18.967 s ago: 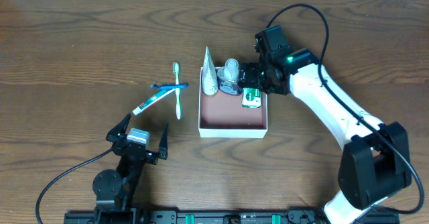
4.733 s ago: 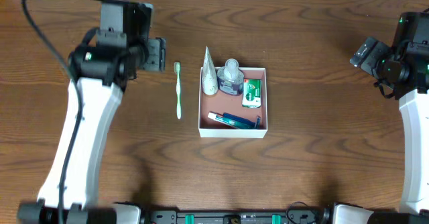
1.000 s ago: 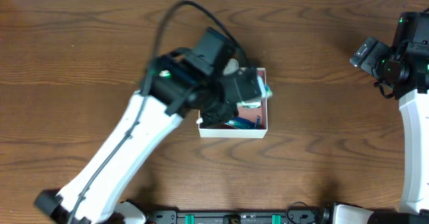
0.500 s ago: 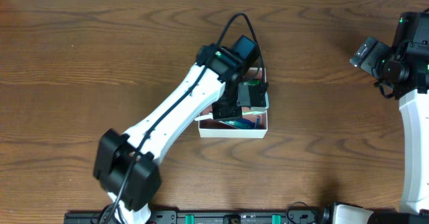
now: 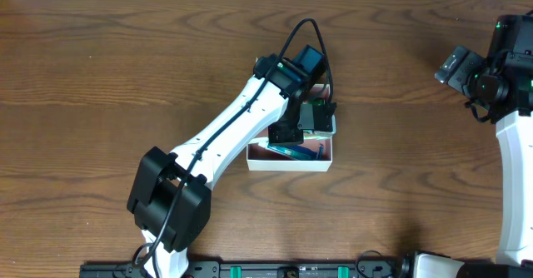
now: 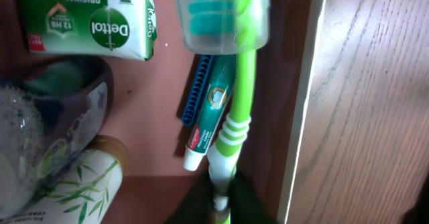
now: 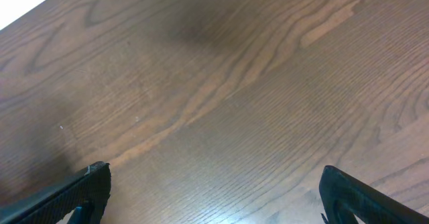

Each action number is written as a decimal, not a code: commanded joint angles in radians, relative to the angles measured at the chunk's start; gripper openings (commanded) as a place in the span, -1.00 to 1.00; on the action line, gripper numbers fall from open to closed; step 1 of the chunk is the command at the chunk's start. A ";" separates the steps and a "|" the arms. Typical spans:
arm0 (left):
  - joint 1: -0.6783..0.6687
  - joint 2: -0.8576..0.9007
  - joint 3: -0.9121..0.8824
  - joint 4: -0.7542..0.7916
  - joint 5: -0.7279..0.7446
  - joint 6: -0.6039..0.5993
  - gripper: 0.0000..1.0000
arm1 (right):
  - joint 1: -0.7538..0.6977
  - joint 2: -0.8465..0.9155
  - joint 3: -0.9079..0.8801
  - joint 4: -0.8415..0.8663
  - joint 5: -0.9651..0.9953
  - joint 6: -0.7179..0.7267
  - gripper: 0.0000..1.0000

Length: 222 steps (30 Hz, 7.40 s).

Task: Pack container

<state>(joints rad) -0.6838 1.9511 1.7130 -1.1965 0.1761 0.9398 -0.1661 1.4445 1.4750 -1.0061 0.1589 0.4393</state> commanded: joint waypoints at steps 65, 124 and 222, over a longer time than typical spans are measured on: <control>0.476 -1.297 -0.613 0.283 0.222 -0.314 0.96 | -0.005 0.000 0.002 -0.001 0.017 -0.010 0.98; 0.613 -1.950 -1.651 1.287 0.169 -0.942 0.96 | -0.005 0.000 0.002 -0.001 0.017 -0.010 0.99; 0.616 -1.947 -1.709 1.123 -0.188 -1.027 0.96 | 0.213 -1.266 -1.248 1.157 -0.377 -0.396 0.99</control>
<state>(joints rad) -0.0727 0.0101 0.0231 -0.0349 0.0181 -0.1005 0.0383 0.2207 0.2867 0.1211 -0.1722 0.0868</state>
